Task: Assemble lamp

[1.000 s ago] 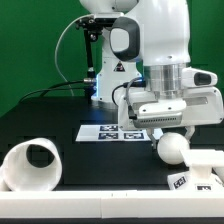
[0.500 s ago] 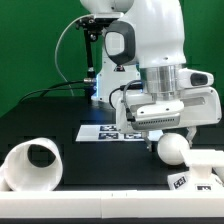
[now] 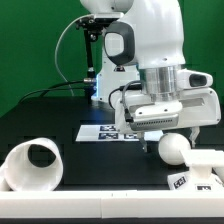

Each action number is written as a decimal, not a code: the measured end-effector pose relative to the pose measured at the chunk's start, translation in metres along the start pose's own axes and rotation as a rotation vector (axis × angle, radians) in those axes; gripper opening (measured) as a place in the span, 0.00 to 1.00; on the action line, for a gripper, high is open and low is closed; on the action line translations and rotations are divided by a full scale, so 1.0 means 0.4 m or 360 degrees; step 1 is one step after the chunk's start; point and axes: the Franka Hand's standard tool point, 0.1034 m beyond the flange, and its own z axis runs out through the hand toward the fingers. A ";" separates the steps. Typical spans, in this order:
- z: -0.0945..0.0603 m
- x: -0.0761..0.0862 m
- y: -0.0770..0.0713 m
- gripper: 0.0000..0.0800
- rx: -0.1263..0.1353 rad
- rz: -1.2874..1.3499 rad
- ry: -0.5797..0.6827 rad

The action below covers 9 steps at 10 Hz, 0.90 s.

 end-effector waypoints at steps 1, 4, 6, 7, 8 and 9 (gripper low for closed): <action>-0.001 0.000 0.001 0.87 0.0000 0.0016 -0.0001; -0.077 -0.030 0.038 0.87 0.0032 0.0163 -0.0082; -0.118 -0.051 0.035 0.87 0.0035 0.0416 -0.0141; -0.124 -0.057 0.042 0.87 0.0007 0.0621 -0.0161; -0.128 -0.062 0.048 0.87 -0.0024 0.0824 -0.0175; -0.129 -0.066 0.053 0.87 -0.0038 0.0999 -0.0178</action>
Offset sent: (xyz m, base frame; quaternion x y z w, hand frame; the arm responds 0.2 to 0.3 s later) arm 0.0013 0.0060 0.0424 0.0164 -0.0298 0.0142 0.9993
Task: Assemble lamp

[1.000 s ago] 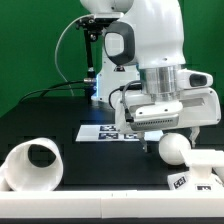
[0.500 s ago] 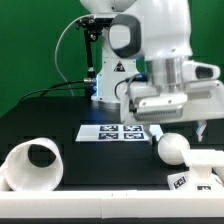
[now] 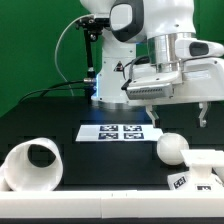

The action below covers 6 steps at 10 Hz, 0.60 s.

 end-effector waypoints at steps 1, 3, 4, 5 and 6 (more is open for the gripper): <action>-0.002 -0.004 0.008 0.87 0.0003 0.0214 -0.0005; -0.016 -0.028 0.029 0.87 -0.0008 0.0497 -0.0026; -0.020 -0.026 0.049 0.87 -0.0026 0.0747 -0.0026; -0.020 -0.023 0.063 0.87 -0.0046 0.0901 -0.0022; -0.011 -0.029 0.049 0.87 -0.0053 0.0954 -0.0015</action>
Offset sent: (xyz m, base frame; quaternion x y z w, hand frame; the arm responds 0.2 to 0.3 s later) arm 0.0243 0.0068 0.0157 -0.0171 -0.0446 0.2368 0.9704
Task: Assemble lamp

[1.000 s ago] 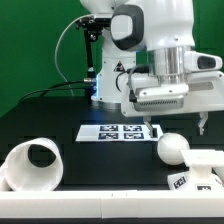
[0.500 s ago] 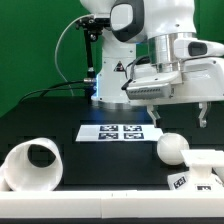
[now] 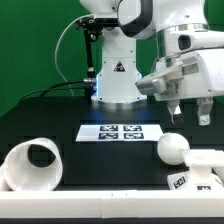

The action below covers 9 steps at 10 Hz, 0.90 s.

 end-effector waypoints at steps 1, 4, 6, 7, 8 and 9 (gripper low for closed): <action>0.001 0.001 0.001 0.87 0.0004 0.0148 0.0005; -0.001 0.008 0.008 0.87 -0.0019 0.0500 0.0033; -0.013 0.010 0.013 0.87 -0.0076 0.1138 0.0086; -0.014 -0.006 0.016 0.87 -0.0044 0.1472 0.0078; -0.017 -0.032 0.026 0.87 -0.0010 0.1775 0.0068; -0.017 -0.051 0.027 0.87 -0.0015 0.1867 0.0073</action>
Offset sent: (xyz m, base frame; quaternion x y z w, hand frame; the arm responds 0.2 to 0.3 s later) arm 0.0000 0.0000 0.0000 0.0000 0.0000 0.1296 0.9916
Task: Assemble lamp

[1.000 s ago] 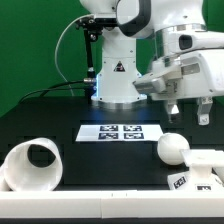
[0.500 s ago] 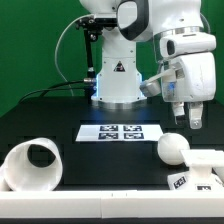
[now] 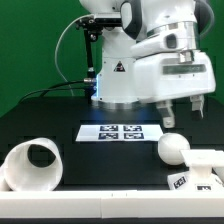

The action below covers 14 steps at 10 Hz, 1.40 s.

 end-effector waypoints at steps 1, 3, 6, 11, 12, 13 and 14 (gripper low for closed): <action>0.001 -0.001 -0.002 0.87 0.0005 0.0122 0.0001; 0.002 0.000 -0.004 0.87 0.0010 0.0256 0.0002; 0.006 0.033 -0.014 0.87 0.0086 0.0970 -0.0120; 0.024 0.036 -0.041 0.87 0.0135 0.1425 -0.0193; 0.025 0.028 -0.042 0.87 0.0151 0.1412 -0.0241; 0.028 -0.003 -0.048 0.87 0.0177 0.1385 -0.0370; 0.020 -0.024 -0.053 0.87 0.0235 0.1433 -0.0599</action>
Offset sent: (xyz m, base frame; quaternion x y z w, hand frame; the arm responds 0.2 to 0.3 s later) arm 0.0000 0.0000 0.0000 0.0000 0.0000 0.1938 0.9810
